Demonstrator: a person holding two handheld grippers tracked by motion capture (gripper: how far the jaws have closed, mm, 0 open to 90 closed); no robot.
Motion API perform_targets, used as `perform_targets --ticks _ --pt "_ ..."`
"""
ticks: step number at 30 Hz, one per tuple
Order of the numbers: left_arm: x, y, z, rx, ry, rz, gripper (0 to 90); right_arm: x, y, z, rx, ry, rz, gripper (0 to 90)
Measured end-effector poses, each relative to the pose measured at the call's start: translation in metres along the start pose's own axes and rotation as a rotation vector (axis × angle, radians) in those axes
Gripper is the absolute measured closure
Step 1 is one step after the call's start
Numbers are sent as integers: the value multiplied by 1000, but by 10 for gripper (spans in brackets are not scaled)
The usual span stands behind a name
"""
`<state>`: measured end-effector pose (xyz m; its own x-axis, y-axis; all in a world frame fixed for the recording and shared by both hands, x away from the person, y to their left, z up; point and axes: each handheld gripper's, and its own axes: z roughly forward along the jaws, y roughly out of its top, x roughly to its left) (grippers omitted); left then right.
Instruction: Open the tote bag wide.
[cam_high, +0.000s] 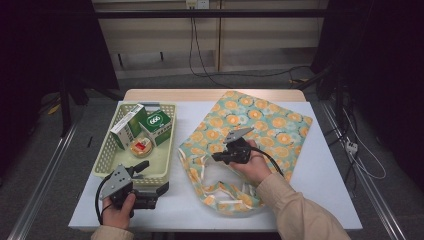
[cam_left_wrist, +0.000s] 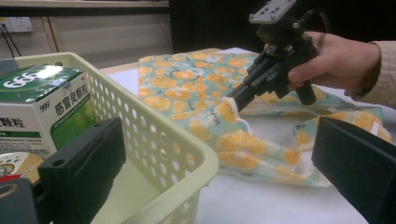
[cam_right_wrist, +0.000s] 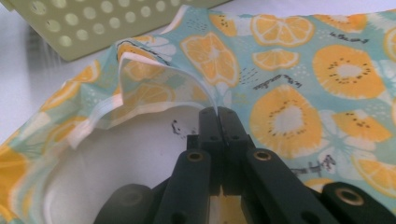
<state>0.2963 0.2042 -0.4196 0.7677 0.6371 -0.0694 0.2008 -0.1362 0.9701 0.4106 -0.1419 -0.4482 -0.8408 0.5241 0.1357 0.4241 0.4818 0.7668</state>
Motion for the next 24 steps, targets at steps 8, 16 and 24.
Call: perform_targets --ticks 8,16,24 --pt "-1 0 -2 4 4 -2 27 6 -4 -11 32 -16 -1 507" --pt "-3 1 0 7 1 -2 24 17 -13 -50 -29 -11 4 382" --pt "-4 1 1 10 3 -3 24 41 -21 -53 -14 63 -20 352"
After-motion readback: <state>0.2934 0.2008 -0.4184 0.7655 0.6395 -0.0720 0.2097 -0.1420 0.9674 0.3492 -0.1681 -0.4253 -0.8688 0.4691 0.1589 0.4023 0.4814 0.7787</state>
